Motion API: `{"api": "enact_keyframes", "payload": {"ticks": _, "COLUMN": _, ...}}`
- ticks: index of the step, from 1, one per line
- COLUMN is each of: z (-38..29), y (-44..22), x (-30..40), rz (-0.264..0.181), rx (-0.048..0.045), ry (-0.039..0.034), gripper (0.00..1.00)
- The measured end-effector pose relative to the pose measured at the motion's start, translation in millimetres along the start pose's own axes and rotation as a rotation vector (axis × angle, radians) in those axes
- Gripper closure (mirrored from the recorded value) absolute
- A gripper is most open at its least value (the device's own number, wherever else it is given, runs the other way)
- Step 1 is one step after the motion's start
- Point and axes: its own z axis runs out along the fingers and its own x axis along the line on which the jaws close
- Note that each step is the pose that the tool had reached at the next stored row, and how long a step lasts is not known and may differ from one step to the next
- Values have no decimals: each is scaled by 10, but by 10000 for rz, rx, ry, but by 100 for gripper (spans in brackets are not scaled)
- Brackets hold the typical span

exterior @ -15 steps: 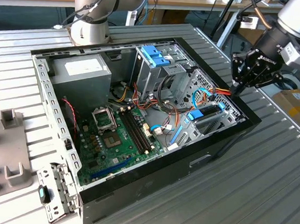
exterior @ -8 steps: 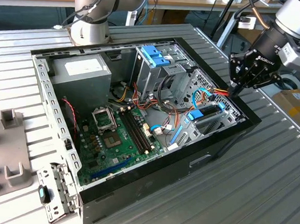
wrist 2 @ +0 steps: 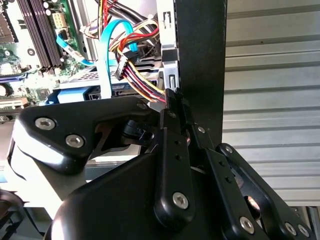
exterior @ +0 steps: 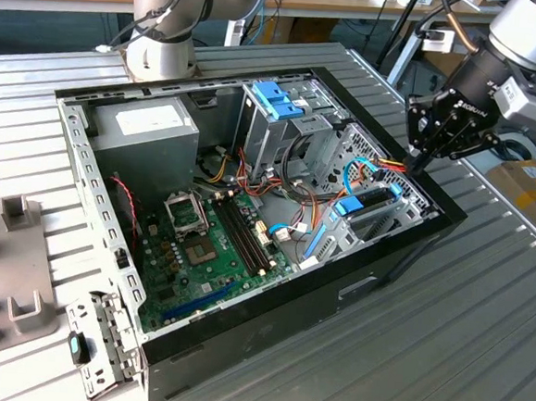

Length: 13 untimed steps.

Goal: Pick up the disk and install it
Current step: 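Insert the first disk wire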

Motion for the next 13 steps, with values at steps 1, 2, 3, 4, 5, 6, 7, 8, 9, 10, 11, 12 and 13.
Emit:
{"api": "enact_keyframes", "payload": {"ticks": 1, "z": 0, "y": 2, "x": -3, "rz": 0, "rx": 0, "ry": 0, "gripper": 83}}
{"api": "enact_keyframes", "payload": {"ticks": 2, "z": 0, "y": 5, "x": -7, "rz": 0, "rx": 0, "ry": 0, "gripper": 83}}
{"api": "enact_keyframes", "payload": {"ticks": 3, "z": 1, "y": 6, "x": -9, "rz": -1, "rx": 0, "ry": 0, "gripper": 83}}
{"api": "enact_keyframes", "payload": {"ticks": 4, "z": 1, "y": 7, "x": -10, "rz": 0, "rx": 0, "ry": -1, "gripper": 83}}
{"api": "enact_keyframes", "payload": {"ticks": 5, "z": 1, "y": 8, "x": -12, "rz": 0, "rx": 0, "ry": 0, "gripper": 83}}
{"api": "enact_keyframes", "payload": {"ticks": 6, "z": 1, "y": 10, "x": -14, "rz": 0, "rx": 1, "ry": -1, "gripper": 83}}
{"api": "enact_keyframes", "payload": {"ticks": 7, "z": 2, "y": 11, "x": -15, "rz": 0, "rx": 1, "ry": 0, "gripper": 83}}
{"api": "enact_keyframes", "payload": {"ticks": 8, "z": 1, "y": 11, "x": -16, "rz": 0, "rx": 0, "ry": 0, "gripper": 83}}
{"api": "enact_keyframes", "payload": {"ticks": 9, "z": 1, "y": 14, "x": -19, "rz": 1, "rx": 0, "ry": 0, "gripper": 83}}
{"api": "enact_keyframes", "payload": {"ticks": 10, "z": 2, "y": 15, "x": -21, "rz": 0, "rx": 0, "ry": 0, "gripper": 83}}
{"api": "enact_keyframes", "payload": {"ticks": 11, "z": 2, "y": 17, "x": -24, "rz": 0, "rx": 0, "ry": 0, "gripper": 83}}
{"api": "enact_keyframes", "payload": {"ticks": 12, "z": 2, "y": 18, "x": -26, "rz": 0, "rx": 0, "ry": 0, "gripper": 83}}
{"api": "enact_keyframes", "payload": {"ticks": 13, "z": 2, "y": 20, "x": -29, "rz": 0, "rx": 0, "ry": 0, "gripper": 83}}
